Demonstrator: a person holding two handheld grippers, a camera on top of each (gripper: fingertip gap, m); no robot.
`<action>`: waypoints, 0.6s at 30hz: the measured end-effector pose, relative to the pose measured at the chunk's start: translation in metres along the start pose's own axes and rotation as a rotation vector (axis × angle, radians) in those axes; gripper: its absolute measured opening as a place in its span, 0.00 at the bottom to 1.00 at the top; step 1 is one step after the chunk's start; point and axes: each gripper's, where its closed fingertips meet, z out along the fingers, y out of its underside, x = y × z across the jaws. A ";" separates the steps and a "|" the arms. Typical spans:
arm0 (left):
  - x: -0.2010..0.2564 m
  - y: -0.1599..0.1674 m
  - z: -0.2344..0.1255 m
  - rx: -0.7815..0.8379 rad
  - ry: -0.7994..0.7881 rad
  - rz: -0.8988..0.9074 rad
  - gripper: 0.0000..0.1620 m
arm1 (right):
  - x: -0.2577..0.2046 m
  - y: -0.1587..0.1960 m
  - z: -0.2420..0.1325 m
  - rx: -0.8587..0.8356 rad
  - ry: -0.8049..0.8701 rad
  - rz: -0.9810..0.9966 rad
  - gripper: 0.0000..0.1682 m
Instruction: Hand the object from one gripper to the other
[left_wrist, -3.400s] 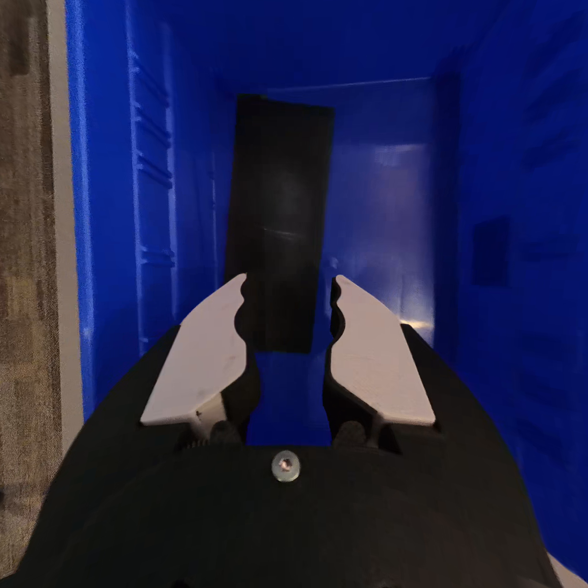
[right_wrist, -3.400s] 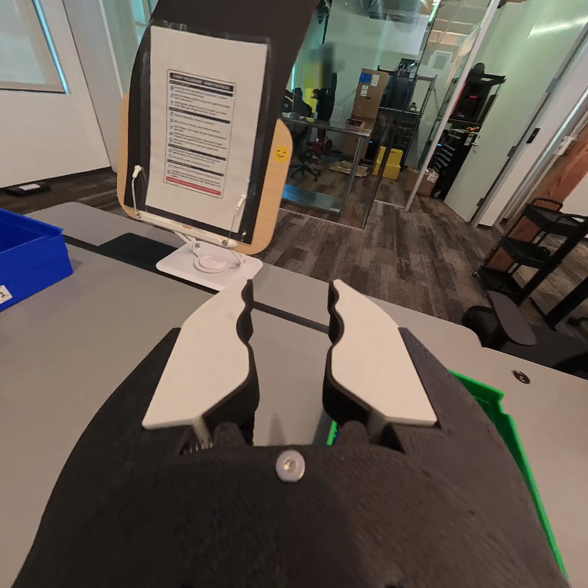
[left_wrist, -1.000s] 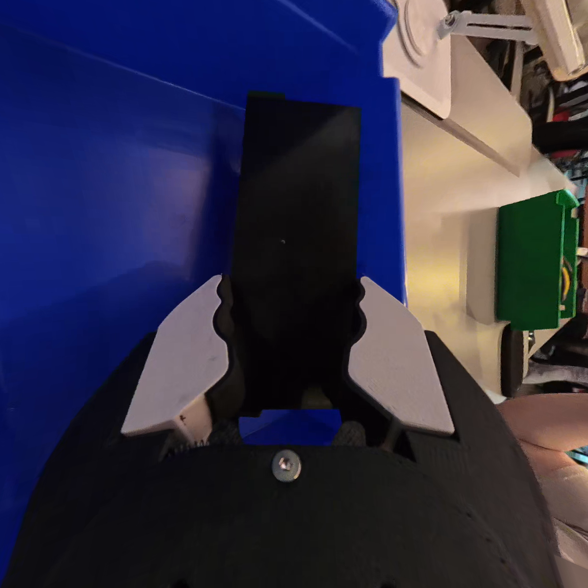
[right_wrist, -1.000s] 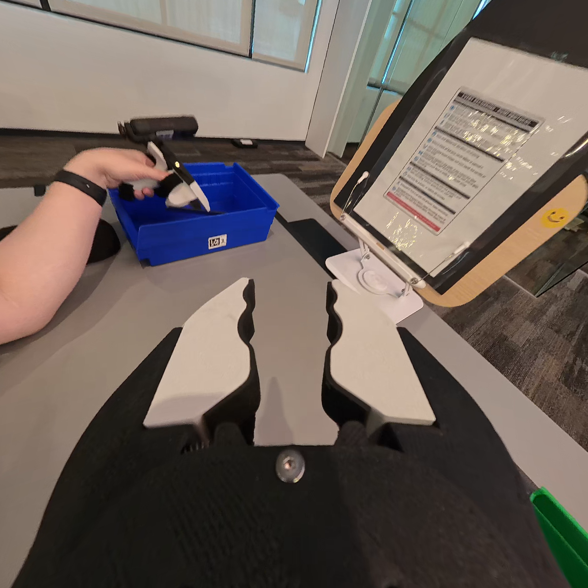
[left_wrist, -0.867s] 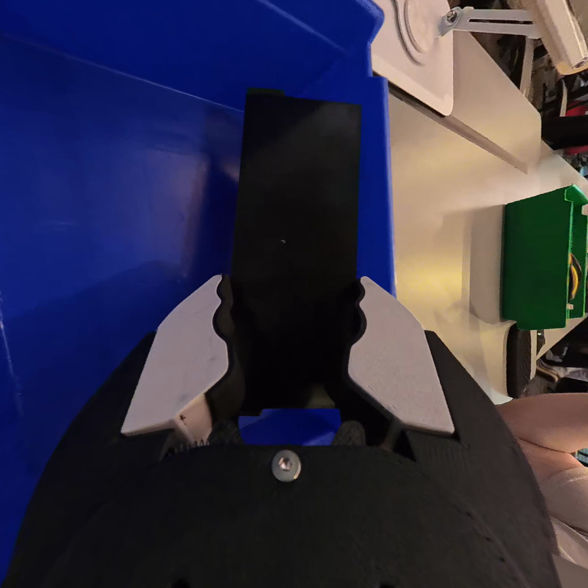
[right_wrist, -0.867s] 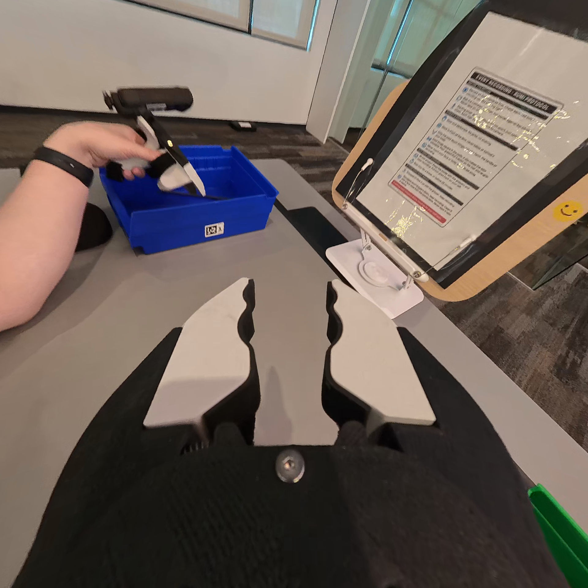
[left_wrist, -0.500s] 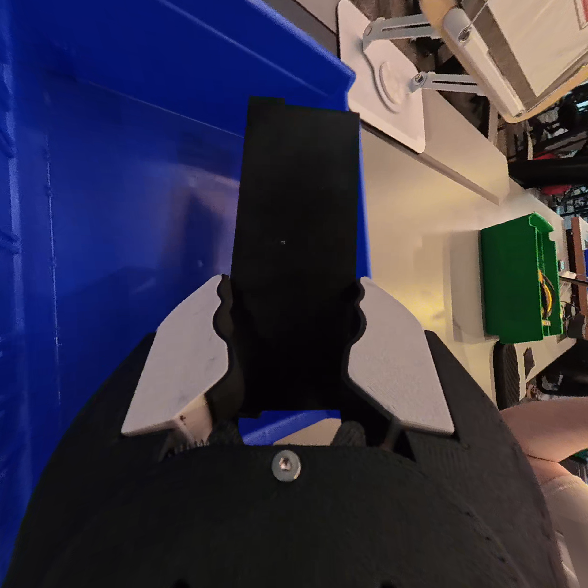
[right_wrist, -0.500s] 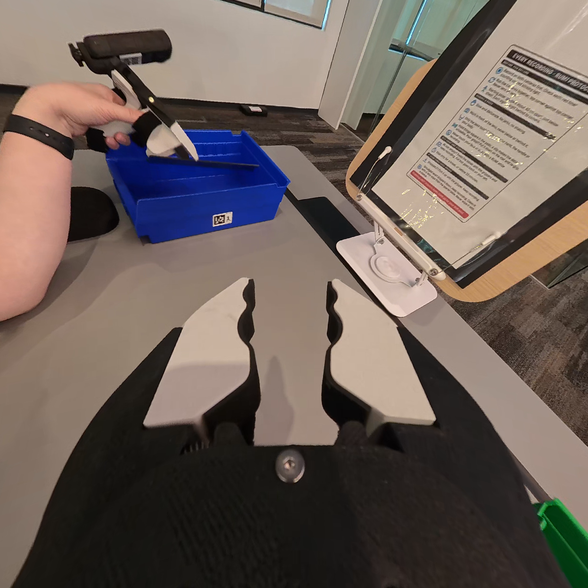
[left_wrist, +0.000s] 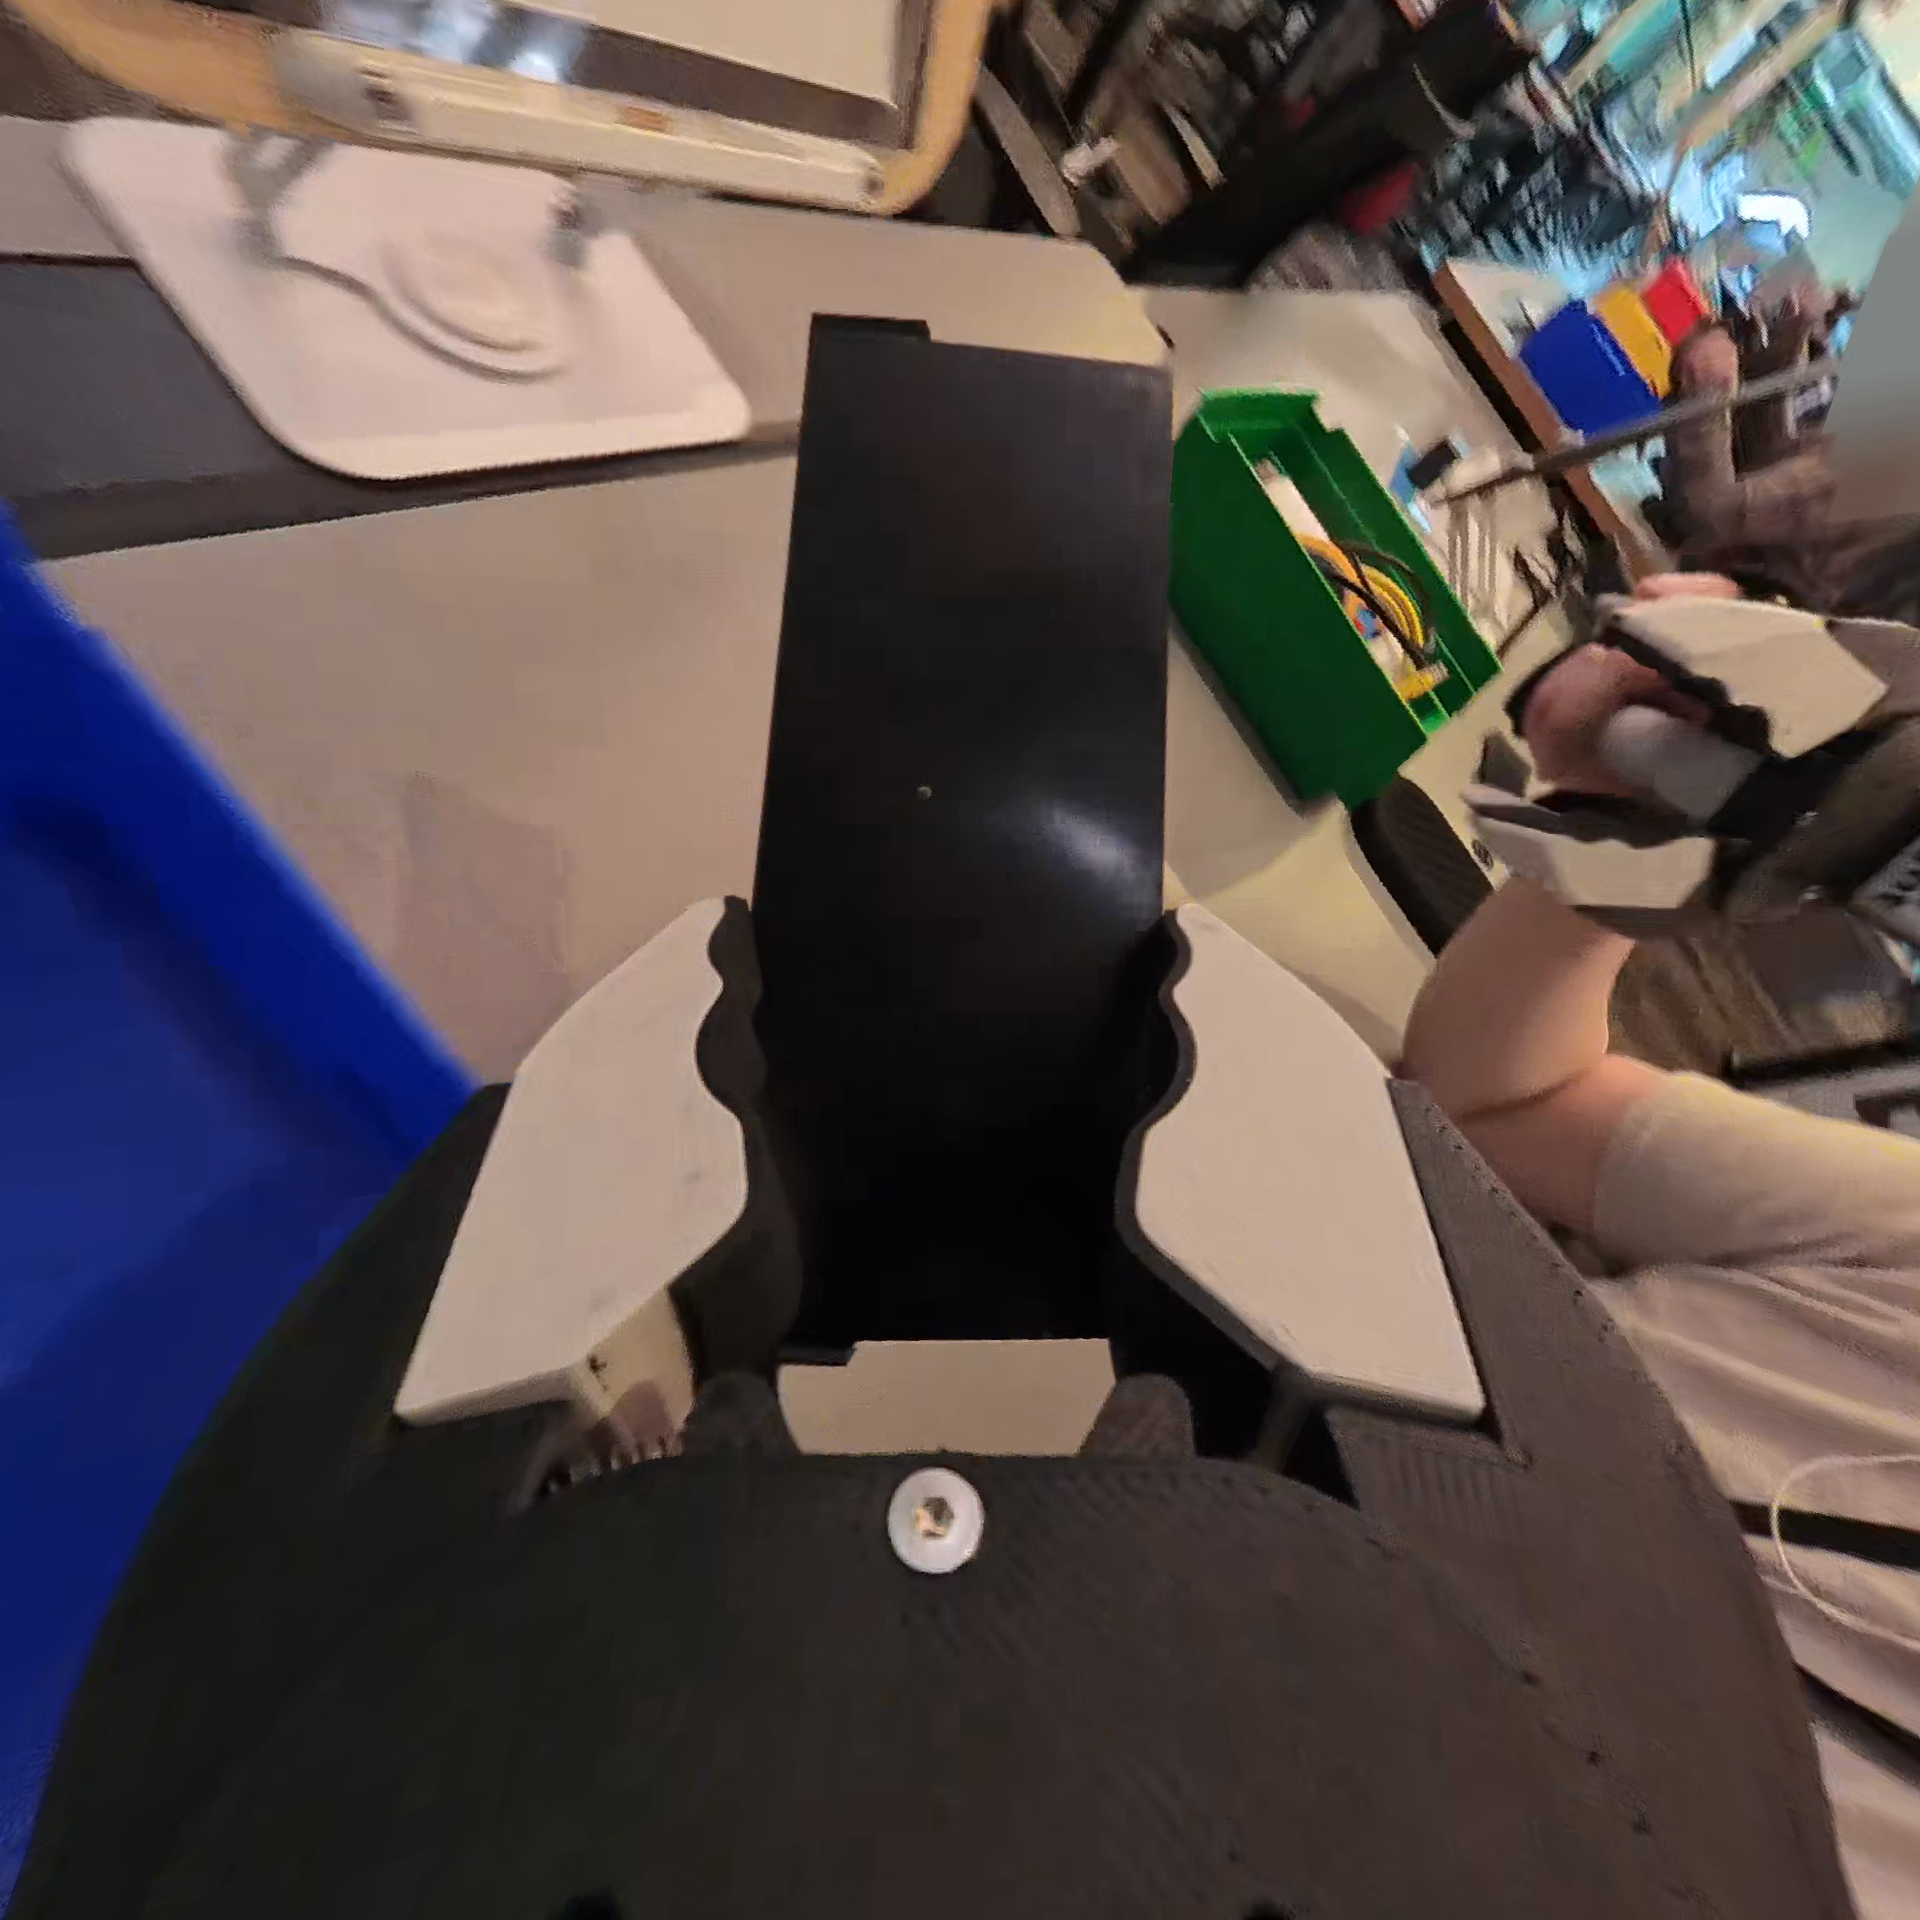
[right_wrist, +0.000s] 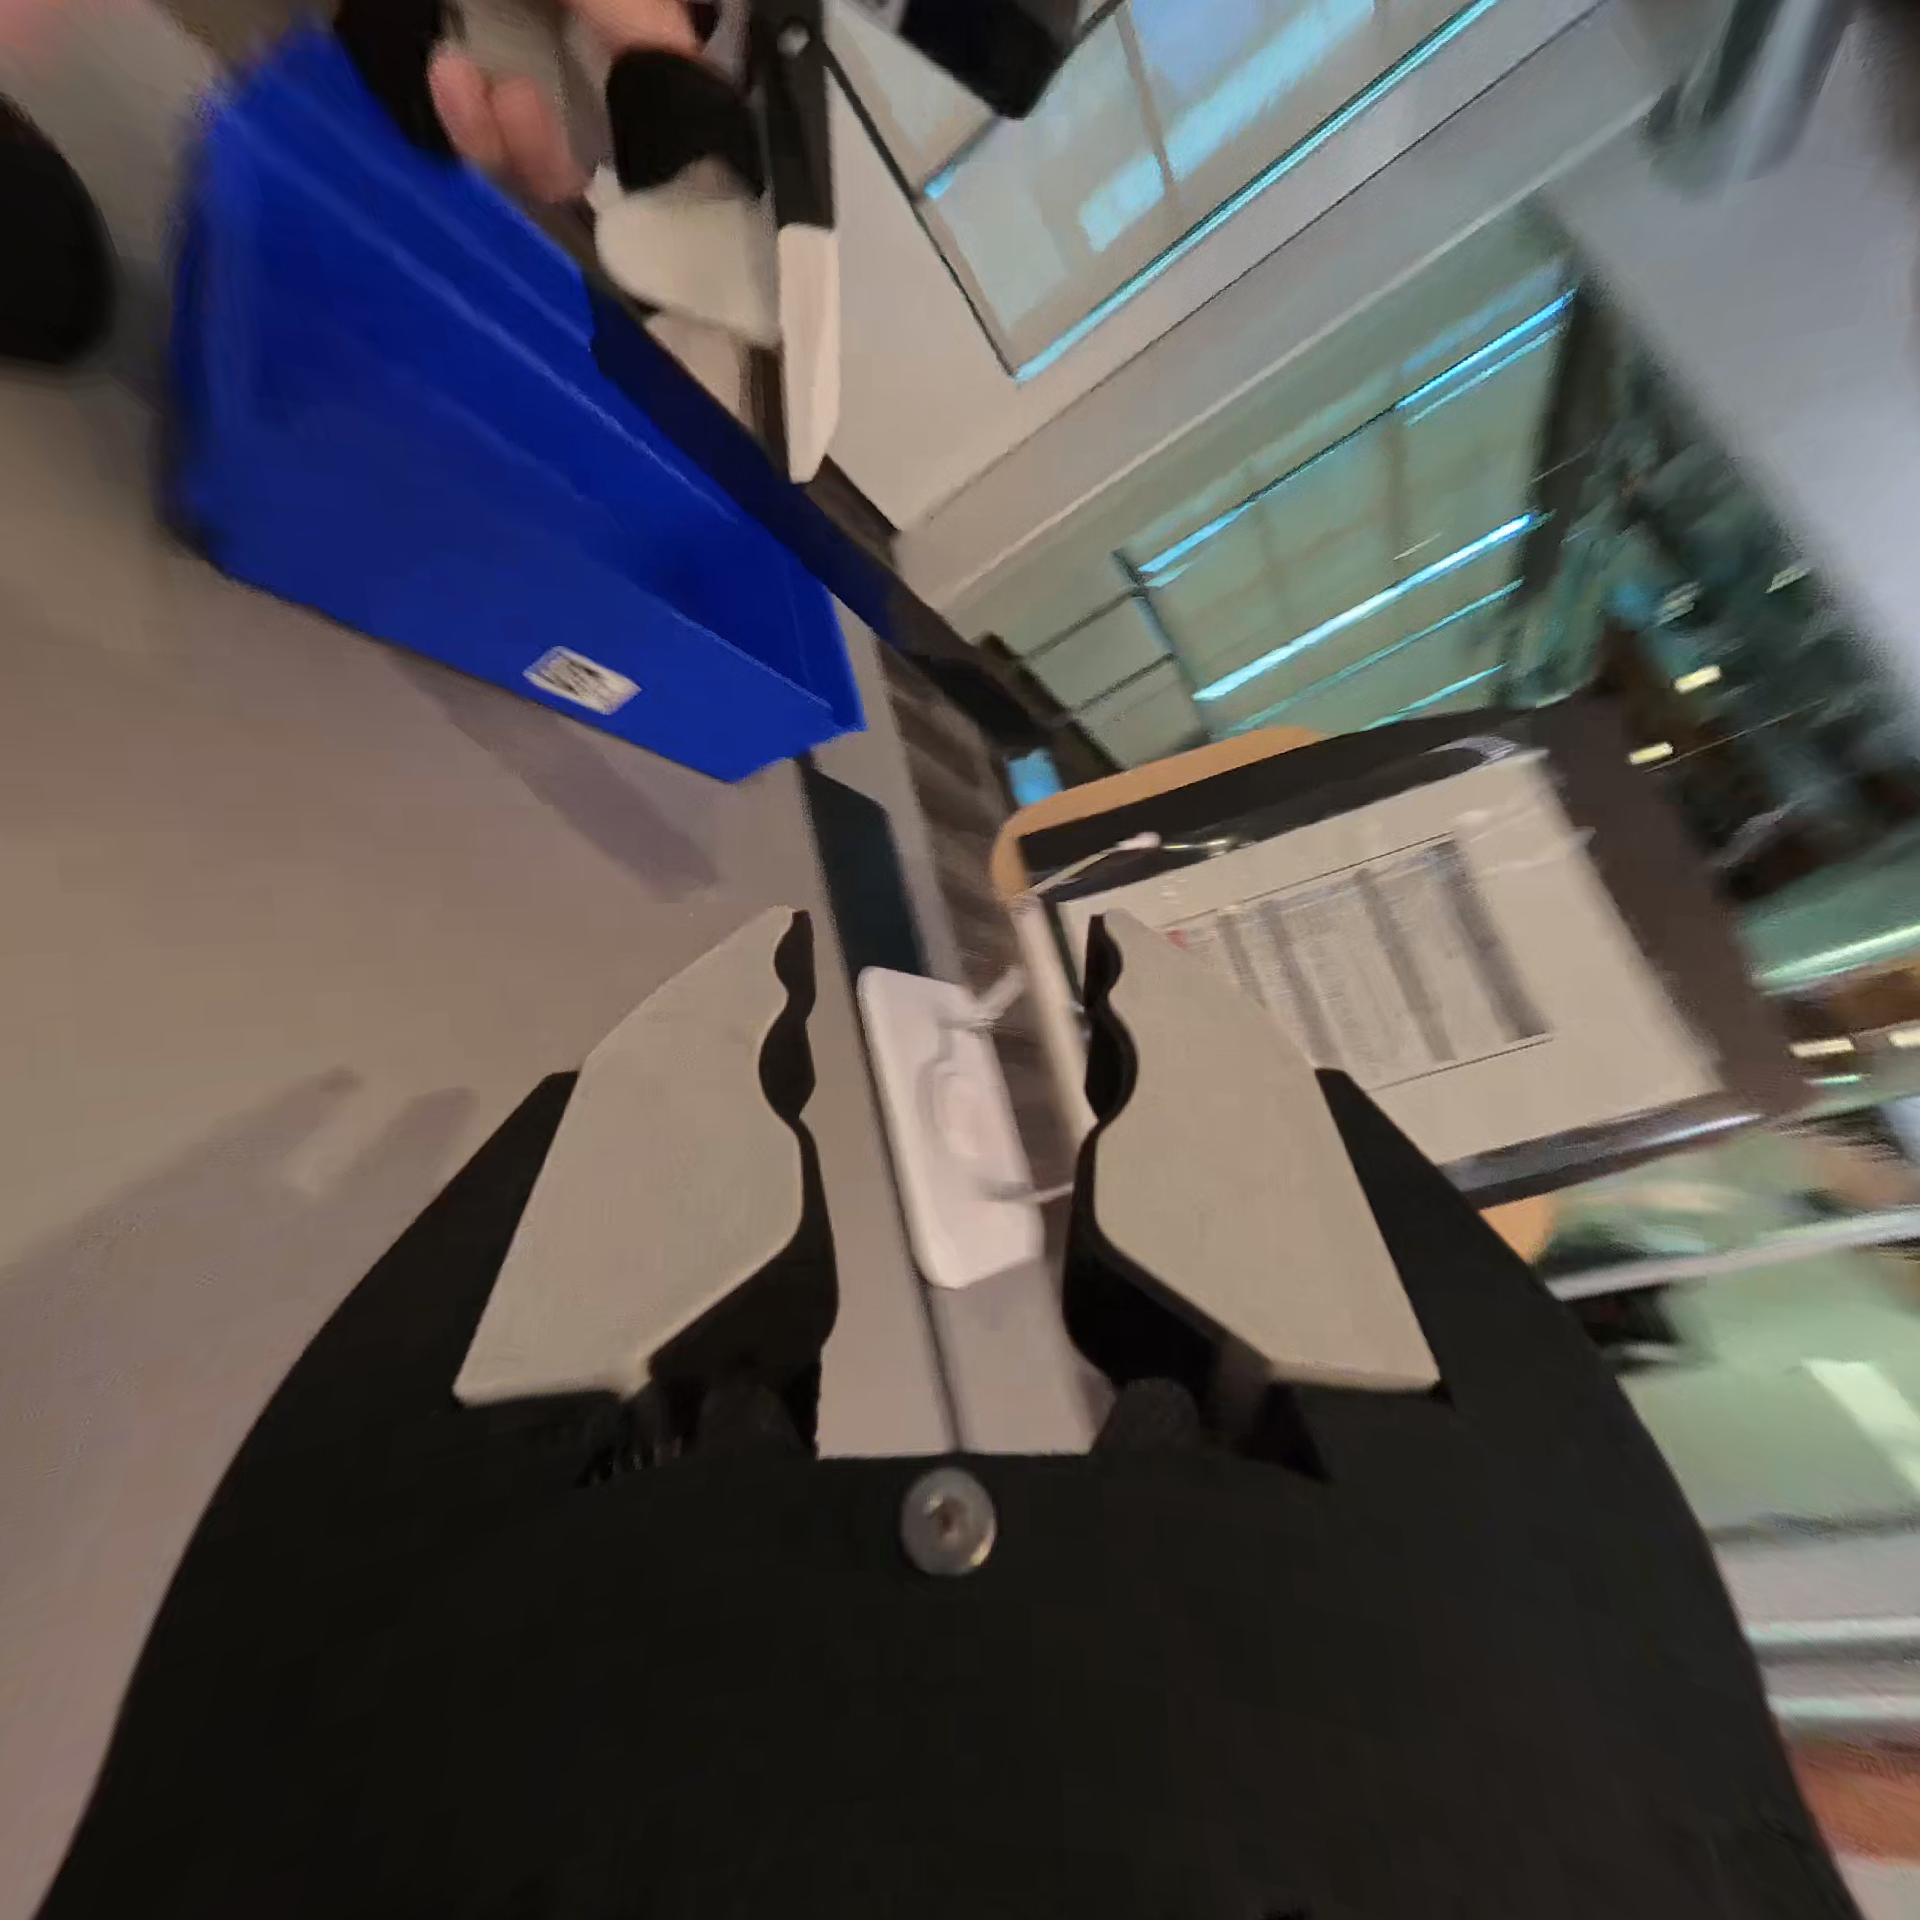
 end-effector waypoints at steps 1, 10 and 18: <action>0.009 0.000 0.009 -0.026 0.012 0.029 0.45 | -0.002 0.001 0.006 -0.030 0.048 -0.097 0.30; 0.060 0.012 0.064 -0.219 0.072 0.181 0.45 | 0.003 0.057 0.032 -0.277 0.164 -0.277 0.30; 0.080 0.020 0.084 -0.292 0.096 0.240 0.45 | -0.002 0.089 0.034 -0.369 0.119 -0.344 0.24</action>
